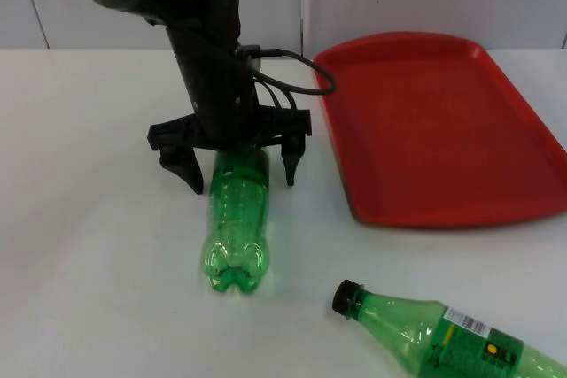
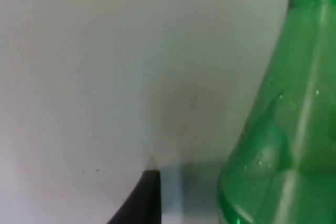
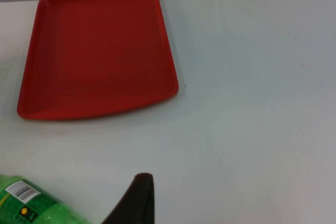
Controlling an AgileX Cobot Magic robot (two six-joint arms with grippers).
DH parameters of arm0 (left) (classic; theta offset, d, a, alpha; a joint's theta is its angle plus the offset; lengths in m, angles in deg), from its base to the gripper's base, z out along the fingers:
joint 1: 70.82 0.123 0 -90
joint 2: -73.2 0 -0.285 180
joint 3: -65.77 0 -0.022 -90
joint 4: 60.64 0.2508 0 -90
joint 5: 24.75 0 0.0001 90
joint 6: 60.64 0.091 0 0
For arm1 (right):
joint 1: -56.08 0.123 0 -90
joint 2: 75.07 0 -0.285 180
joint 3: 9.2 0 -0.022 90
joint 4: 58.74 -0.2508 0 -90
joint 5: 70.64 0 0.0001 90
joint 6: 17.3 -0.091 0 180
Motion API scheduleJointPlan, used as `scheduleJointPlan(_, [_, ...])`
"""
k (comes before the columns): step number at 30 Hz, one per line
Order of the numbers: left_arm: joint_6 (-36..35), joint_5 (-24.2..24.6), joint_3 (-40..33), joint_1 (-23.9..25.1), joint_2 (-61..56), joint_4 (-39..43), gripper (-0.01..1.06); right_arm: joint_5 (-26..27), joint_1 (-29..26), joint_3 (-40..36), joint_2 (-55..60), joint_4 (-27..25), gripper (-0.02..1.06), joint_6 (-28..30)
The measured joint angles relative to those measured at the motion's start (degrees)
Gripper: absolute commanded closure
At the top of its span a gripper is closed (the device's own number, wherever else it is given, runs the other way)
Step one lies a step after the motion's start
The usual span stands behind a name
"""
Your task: Place the bottle upright on the tray.
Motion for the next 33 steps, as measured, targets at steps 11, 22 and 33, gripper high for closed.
scheduleJointPlan(11, [0.0, 1.6, 0.0, 0.0, 0.0, -0.13, 1.01, 0.0, 0.0, 0.0, 0.0, 0.0, 0.0, 0.0])
scheduleJointPlan(22, [0.0, 1.67, 0.0, 0.0, 0.0, -0.13, 1.05, 0.0, 0.0, 0.0, 0.0, 0.0, 0.0, -0.12])
scheduleJointPlan(33, [1.06, 1.96, 0.0, 0.0, -3.09, -0.13, 1.05, 0.0, 0.0, 0.0, 0.0, 0.0, 0.0, -0.12])
